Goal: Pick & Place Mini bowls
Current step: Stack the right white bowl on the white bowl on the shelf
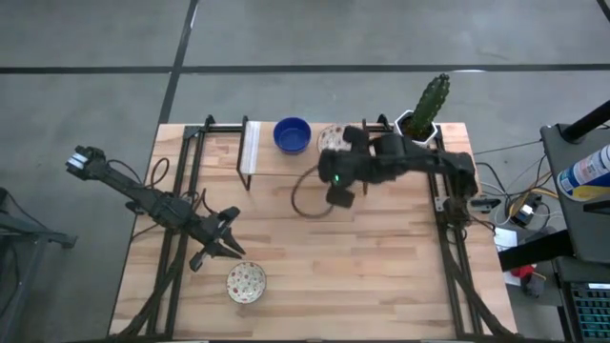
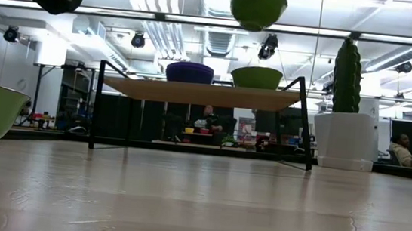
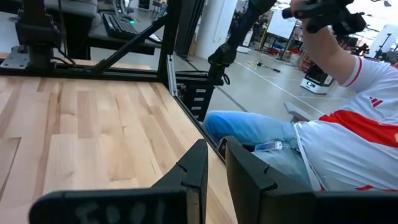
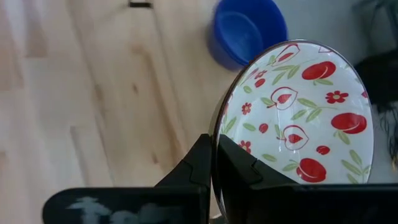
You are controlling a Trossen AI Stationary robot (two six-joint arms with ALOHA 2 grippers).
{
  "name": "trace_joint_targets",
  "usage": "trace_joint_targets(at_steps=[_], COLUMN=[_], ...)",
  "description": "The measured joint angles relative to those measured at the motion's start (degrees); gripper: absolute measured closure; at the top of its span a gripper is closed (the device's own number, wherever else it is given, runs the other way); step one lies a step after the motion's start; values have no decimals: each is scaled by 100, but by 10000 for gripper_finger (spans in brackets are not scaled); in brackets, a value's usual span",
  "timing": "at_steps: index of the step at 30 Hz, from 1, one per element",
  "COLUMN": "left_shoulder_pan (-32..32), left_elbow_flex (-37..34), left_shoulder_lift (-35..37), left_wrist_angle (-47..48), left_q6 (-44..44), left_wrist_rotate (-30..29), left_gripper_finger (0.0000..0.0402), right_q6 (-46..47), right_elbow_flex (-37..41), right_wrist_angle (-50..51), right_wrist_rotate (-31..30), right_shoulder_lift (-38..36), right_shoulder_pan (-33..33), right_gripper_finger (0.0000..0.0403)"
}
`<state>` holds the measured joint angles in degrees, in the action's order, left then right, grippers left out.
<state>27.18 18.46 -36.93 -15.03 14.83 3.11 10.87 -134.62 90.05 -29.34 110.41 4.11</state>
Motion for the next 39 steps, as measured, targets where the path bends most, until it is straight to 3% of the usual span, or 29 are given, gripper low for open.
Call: trace_joint_targets(at_steps=[11,15,39], left_shoulder_pan=[0,-2,-4], left_elbow_flex=[0,0,0], left_shoulder_lift=[0,0,9], left_wrist_angle=[4,4,-105], left_q6=[-2,1,15], left_wrist_rotate=[2,8,28], left_gripper_finger=[351,351,351], right_q6=[-253,-236,71], right_elbow_flex=[4,4,776], right_wrist_angle=[-59,-65,-421], right_wrist_rotate=[148,609,736], right_shoulder_lift=[231,350,634], right_shoulder_pan=[-1210,-1522,-1894], right_gripper_finger=[390,390,390])
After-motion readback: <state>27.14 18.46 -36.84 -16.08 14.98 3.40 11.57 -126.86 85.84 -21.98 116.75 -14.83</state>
